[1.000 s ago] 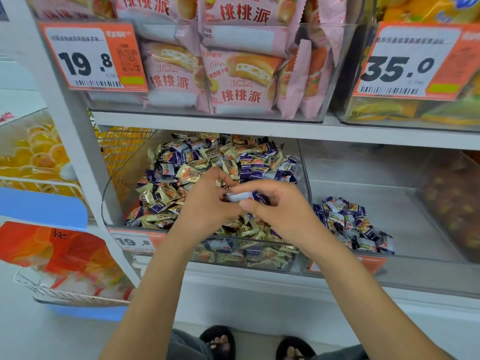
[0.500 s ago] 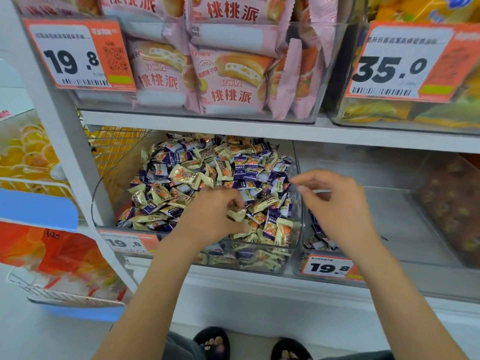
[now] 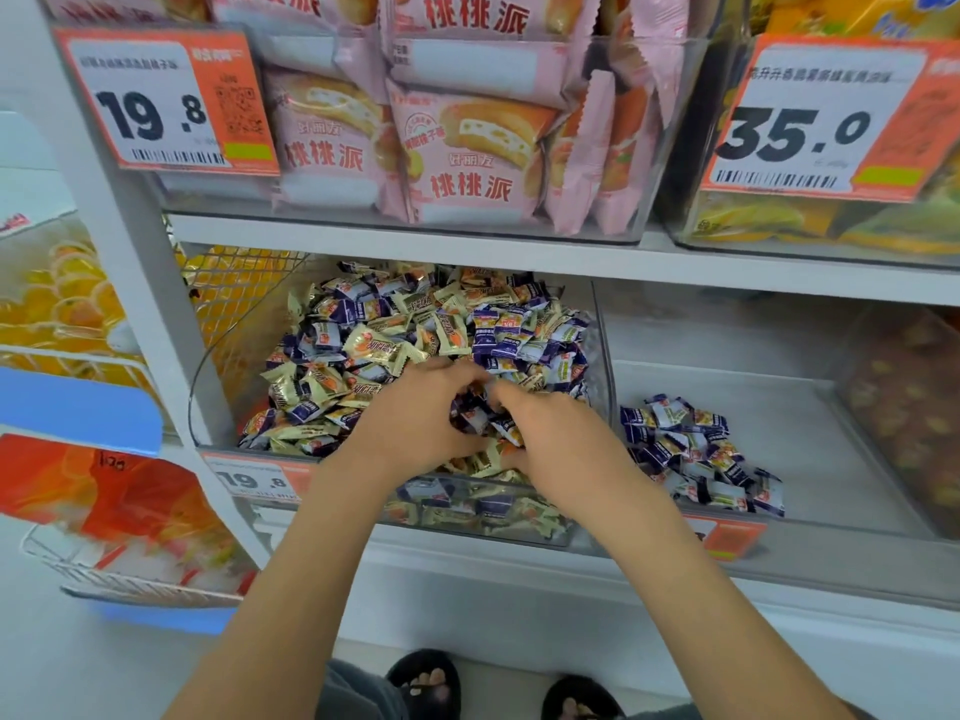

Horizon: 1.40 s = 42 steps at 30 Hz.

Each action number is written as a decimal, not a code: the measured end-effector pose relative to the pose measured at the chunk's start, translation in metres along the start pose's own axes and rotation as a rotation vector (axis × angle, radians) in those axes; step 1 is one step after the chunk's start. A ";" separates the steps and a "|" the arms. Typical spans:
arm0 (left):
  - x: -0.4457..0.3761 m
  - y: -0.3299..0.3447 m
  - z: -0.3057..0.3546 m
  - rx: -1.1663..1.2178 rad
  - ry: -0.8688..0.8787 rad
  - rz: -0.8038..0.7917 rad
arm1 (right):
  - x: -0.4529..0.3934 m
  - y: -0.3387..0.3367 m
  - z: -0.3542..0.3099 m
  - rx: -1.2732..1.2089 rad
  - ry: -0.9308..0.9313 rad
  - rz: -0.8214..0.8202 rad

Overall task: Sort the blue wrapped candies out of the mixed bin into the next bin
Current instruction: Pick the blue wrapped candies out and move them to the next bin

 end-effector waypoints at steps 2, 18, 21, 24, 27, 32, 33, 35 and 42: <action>-0.001 0.003 0.003 -0.034 0.025 -0.045 | -0.003 0.002 0.004 -0.087 0.031 -0.027; 0.025 -0.034 -0.002 0.283 -0.179 0.155 | -0.006 -0.016 0.014 -0.503 0.239 0.172; 0.024 -0.035 0.002 0.333 -0.201 0.162 | -0.001 -0.029 0.015 -0.603 0.274 0.230; 0.023 -0.036 0.011 0.391 -0.203 0.211 | 0.013 -0.056 0.031 -0.745 0.348 0.388; 0.019 -0.035 0.029 0.420 -0.163 0.258 | 0.038 -0.082 0.069 -0.765 0.418 0.608; 0.013 -0.023 0.075 0.526 -0.058 0.252 | 0.056 -0.072 0.098 -0.582 0.346 0.298; 0.012 -0.019 0.084 0.530 -0.029 0.234 | 0.056 -0.073 0.095 -0.621 0.299 0.310; 0.009 -0.010 0.097 0.551 0.014 0.208 | 0.054 -0.073 0.086 -0.793 0.258 0.310; 0.004 -0.002 0.087 0.343 0.018 0.150 | 0.052 -0.078 0.117 -0.496 0.356 0.434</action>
Point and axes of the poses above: each hand's wrist, its own x-axis away from the middle knuckle, its own y-axis out of the palm, z = x × y, the point moved 5 cm from there along -x, towards the middle knuckle, and after that the axes turned 11 degrees about z, right-handed, at the moved point
